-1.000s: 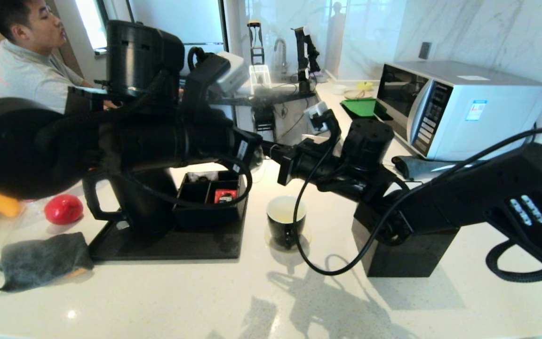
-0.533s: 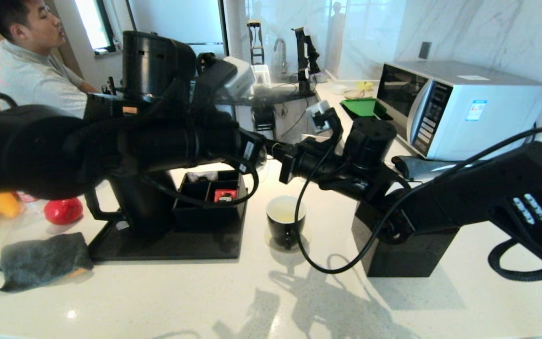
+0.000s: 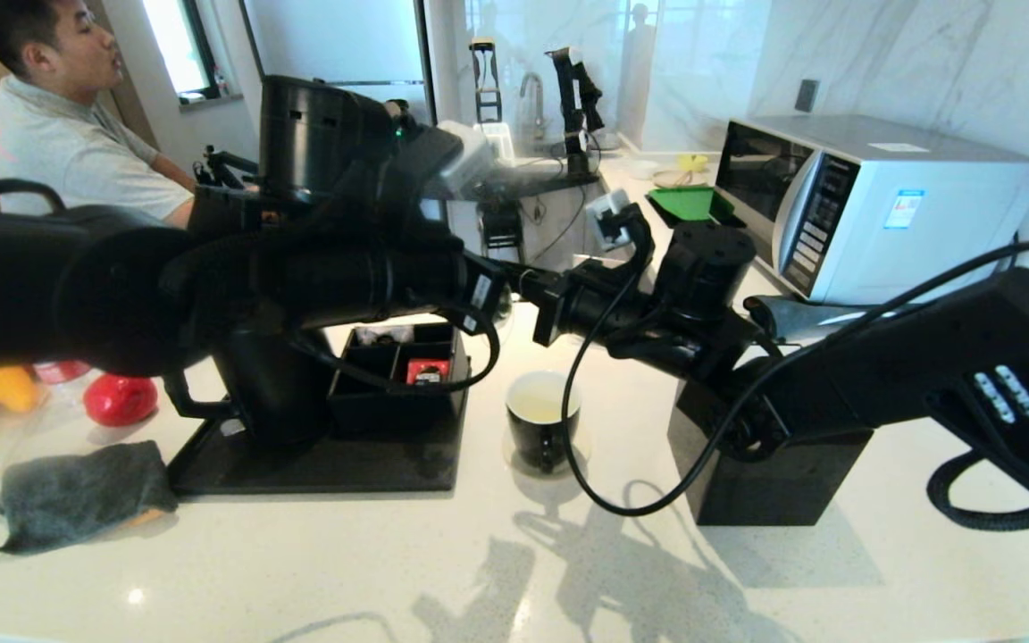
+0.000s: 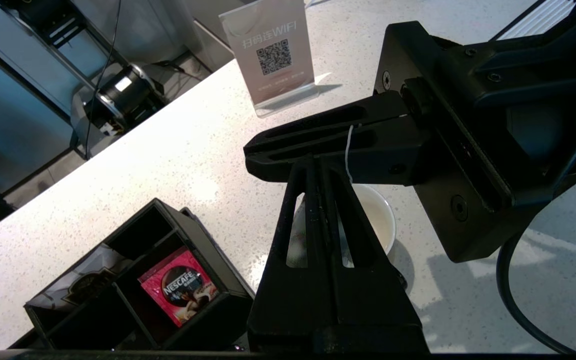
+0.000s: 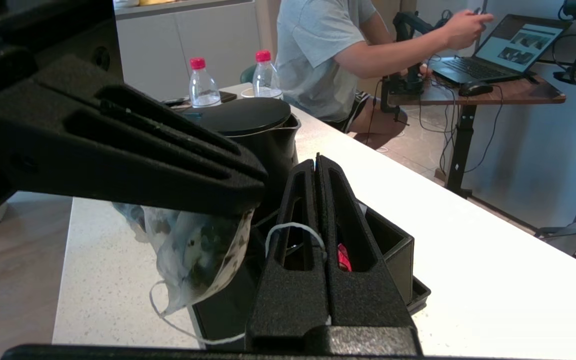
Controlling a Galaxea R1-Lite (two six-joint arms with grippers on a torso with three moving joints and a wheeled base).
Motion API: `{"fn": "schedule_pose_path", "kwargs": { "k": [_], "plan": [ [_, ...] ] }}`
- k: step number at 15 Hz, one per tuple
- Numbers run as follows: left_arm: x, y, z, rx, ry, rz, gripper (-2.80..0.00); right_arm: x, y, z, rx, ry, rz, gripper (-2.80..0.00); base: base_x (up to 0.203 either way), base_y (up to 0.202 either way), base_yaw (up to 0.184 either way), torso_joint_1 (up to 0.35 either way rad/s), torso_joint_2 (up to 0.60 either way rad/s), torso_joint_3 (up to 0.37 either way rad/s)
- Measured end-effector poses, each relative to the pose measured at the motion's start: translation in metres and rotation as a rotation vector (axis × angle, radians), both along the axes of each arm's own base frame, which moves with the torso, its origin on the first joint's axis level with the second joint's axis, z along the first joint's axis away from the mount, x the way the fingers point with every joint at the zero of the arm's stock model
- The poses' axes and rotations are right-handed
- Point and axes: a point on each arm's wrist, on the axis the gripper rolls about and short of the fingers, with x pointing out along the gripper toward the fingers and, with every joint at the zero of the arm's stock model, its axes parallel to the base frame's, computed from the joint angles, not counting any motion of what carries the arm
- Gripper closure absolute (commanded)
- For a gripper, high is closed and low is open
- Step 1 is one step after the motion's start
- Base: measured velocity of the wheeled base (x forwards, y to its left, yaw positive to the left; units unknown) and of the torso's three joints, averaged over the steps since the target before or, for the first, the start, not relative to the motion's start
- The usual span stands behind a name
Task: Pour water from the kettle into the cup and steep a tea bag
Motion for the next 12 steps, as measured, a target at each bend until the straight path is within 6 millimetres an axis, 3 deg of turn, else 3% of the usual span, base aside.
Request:
{"fn": "schedule_pose_path", "kwargs": {
  "k": [4, 5, 6, 12],
  "plan": [
    [0.0005, -0.0004, -0.0009, 0.001, 0.003, -0.001, 0.00, 0.0000, 0.0000, -0.0001, 0.000, 0.001, 0.000, 0.00, 0.000, 0.000, 0.000, 0.000, 0.00, 0.000],
    [0.0005, -0.0003, -0.0012, 0.003, 0.003, 0.000, -1.16, 0.0000, 0.0000, -0.0001, 0.000, 0.002, 0.000, 0.00, 0.000, 0.000, 0.000, 0.000, 0.00, 0.000],
    [0.0004, -0.0003, -0.0013, 0.003, 0.003, -0.001, -2.80, 0.0003, -0.0004, -0.0001, 0.000, 0.001, -0.001, 0.00, 0.000, 0.000, 0.000, 0.000, 0.00, 0.000],
    [0.0007, 0.0004, -0.0031, 0.010, 0.005, 0.018, -2.80, 0.0033, -0.0059, 0.0009, 0.001, 0.000, -0.015, 0.00, 0.000, 0.000, 0.000, 0.000, 0.00, 0.000]
  ]
}}
